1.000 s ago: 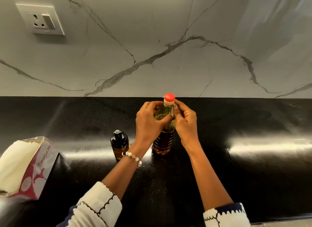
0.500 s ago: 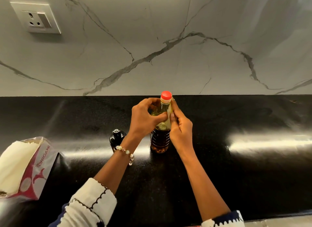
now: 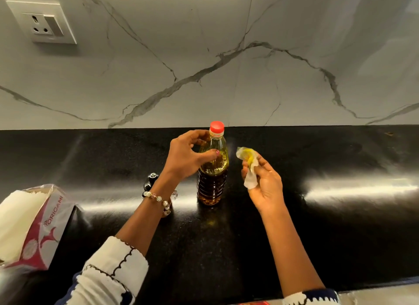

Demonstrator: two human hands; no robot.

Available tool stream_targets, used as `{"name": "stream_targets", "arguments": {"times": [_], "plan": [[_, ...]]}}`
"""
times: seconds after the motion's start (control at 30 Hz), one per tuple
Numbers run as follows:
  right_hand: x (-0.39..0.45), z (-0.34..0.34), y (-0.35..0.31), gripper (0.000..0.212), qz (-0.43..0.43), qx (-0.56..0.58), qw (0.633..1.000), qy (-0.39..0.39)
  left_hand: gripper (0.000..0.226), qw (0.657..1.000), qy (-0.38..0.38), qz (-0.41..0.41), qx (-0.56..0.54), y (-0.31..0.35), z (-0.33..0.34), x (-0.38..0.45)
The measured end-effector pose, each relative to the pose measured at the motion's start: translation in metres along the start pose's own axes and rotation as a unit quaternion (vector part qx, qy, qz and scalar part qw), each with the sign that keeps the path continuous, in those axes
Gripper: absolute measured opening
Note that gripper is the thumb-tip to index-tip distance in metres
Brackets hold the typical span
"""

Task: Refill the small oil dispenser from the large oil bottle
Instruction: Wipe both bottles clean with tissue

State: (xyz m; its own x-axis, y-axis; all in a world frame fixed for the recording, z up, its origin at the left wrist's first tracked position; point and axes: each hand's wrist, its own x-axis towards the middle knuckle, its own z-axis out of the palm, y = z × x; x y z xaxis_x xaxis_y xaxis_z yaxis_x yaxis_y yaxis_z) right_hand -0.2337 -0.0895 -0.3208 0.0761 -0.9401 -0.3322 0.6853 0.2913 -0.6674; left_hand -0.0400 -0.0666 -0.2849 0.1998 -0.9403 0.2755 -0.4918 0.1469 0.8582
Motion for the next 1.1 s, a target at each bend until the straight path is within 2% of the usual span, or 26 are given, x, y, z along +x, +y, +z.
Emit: {"name": "stream_targets", "arguments": {"times": [0.1, 0.23, 0.47, 0.53, 0.6, 0.67, 0.7, 0.77, 0.83, 0.93, 1.0, 1.1], "plan": [[-0.003, -0.001, -0.006, 0.014, 0.016, 0.005, 1.0, 0.009, 0.046, 1.0, -0.008, -0.005, -0.009, 0.0, -0.001, 0.0], [-0.001, 0.01, -0.001, 0.012, 0.011, -0.071, 0.997, 0.026, 0.046, 1.0, -0.004, -0.009, -0.016, -0.001, 0.001, -0.002], [0.007, 0.047, 0.027, 0.028, -0.088, -0.182, 0.978, 0.052, 0.046, 1.0, -0.01, -0.013, -0.016, 0.001, -0.007, -0.001], [0.01, 0.054, 0.034, 0.025, -0.121, -0.192, 0.972, 0.058, 0.046, 1.0, -0.01, -0.014, -0.016, 0.001, -0.01, -0.001], [0.006, 0.058, 0.041, 0.032, -0.133, -0.199, 0.971, 0.028, 0.046, 0.999, -0.008, -0.023, -0.026, -0.001, -0.014, -0.002], [0.0, 0.057, 0.052, 0.053, -0.119, -0.217, 0.967, -0.063, 0.049, 0.999, -0.004, -0.034, -0.041, -0.003, -0.017, -0.002], [-0.003, 0.055, 0.058, 0.056, -0.111, -0.224, 0.962, -0.111, 0.05, 0.998, -0.001, -0.039, -0.044, -0.004, -0.019, -0.003], [-0.005, 0.051, 0.069, 0.056, -0.096, -0.225, 0.954, -0.173, 0.042, 0.998, 0.009, -0.043, -0.045, -0.005, -0.022, -0.004], [-0.003, 0.046, 0.072, 0.055, -0.1, -0.229, 0.948, -0.197, 0.036, 0.998, 0.021, -0.047, -0.044, -0.007, -0.026, -0.005], [-0.005, 0.043, 0.07, 0.048, -0.172, -0.266, 0.935, -0.158, 0.039, 0.998, 0.025, -0.049, -0.041, -0.008, -0.027, -0.006], [-0.008, 0.046, 0.066, 0.038, -0.221, -0.253, 0.934, -0.124, 0.046, 0.998, 0.038, -0.048, -0.026, -0.008, -0.024, -0.008], [-0.007, 0.053, 0.061, 0.019, -0.257, -0.25, 0.93, -0.085, 0.042, 0.996, 0.075, -0.043, -0.011, -0.009, -0.02, -0.01]]}}
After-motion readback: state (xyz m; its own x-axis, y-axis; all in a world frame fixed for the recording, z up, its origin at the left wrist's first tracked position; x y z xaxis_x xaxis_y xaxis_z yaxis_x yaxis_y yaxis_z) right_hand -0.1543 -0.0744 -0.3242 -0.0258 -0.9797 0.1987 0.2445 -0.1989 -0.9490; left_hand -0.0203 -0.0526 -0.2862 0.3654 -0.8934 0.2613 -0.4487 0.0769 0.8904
